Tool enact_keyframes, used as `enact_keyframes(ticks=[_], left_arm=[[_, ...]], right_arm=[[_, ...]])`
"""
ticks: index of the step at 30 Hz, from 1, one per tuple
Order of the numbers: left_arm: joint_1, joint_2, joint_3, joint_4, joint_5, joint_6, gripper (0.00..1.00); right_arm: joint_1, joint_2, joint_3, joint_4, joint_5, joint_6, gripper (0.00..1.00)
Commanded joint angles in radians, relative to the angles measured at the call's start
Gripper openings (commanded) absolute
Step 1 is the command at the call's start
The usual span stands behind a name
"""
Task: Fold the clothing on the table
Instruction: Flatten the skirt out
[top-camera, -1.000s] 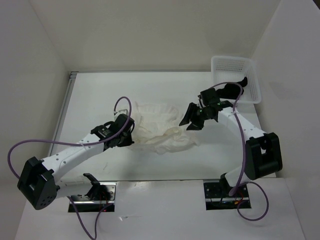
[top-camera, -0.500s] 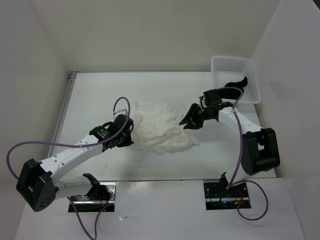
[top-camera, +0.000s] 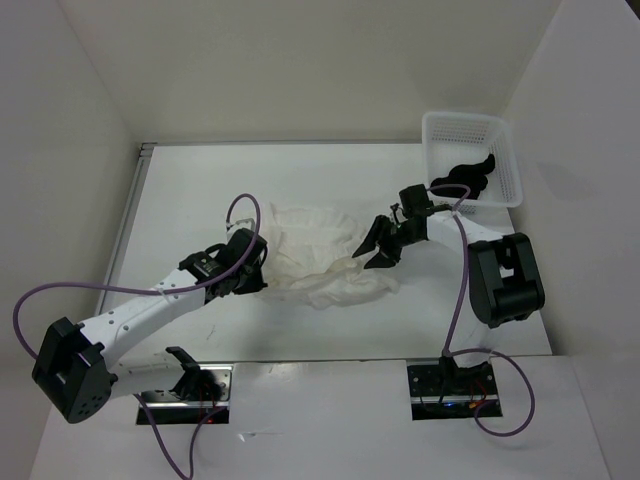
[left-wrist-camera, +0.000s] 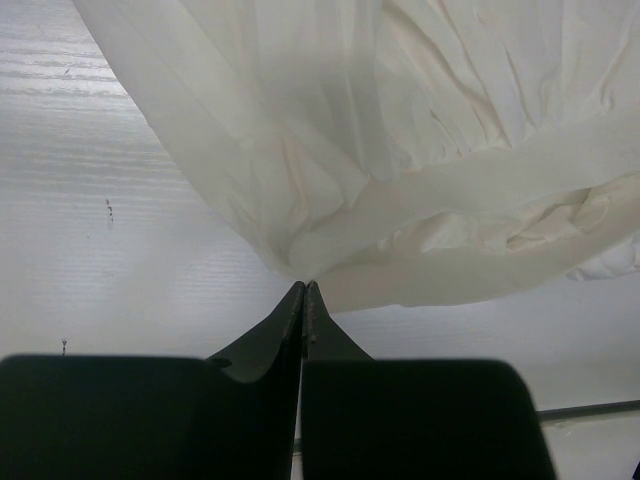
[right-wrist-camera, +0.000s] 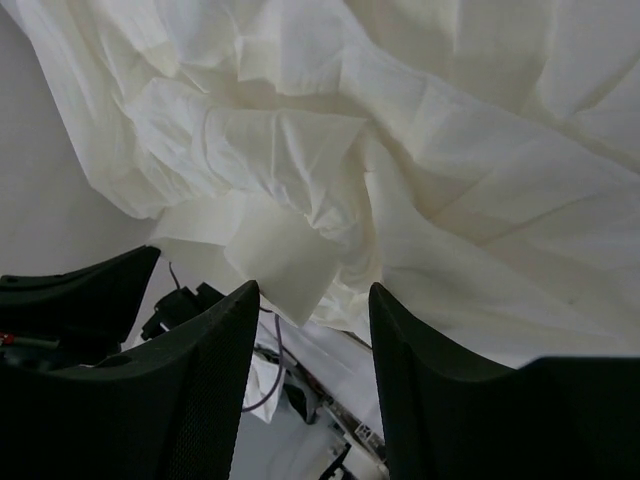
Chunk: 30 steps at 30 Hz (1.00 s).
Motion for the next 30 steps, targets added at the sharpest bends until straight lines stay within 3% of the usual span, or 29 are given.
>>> enact_keyframes(ticks=[1,4,11,18,24,30], left_arm=[[0.006,-0.028,-0.004,0.007,-0.003,0.001,0.00],[0.006,-0.028,-0.014,0.007,-0.003,0.001,0.00],[0.006,-0.028,-0.014,0.007,-0.003,0.001,0.00],[0.006,-0.028,-0.014,0.007,-0.003,0.001,0.00],[0.006,-0.019,-0.014,0.007,-0.003,0.001,0.00],[0.006,-0.019,-0.014,0.007,-0.003,0.001,0.00]], right_arm=[[-0.002,0.012,0.009,0.029,-0.063,0.001,0.54],[-0.002,0.021,0.030,0.029,-0.072,-0.009,0.54],[-0.002,-0.035,0.048,-0.023,-0.006,-0.053,0.43],[-0.002,-0.081,0.048,-0.054,0.028,-0.082,0.43],[0.116,-0.092,0.124,-0.135,0.285,-0.151,0.43],[0.190,-0.101,0.168,-0.144,0.365,-0.161,0.43]])
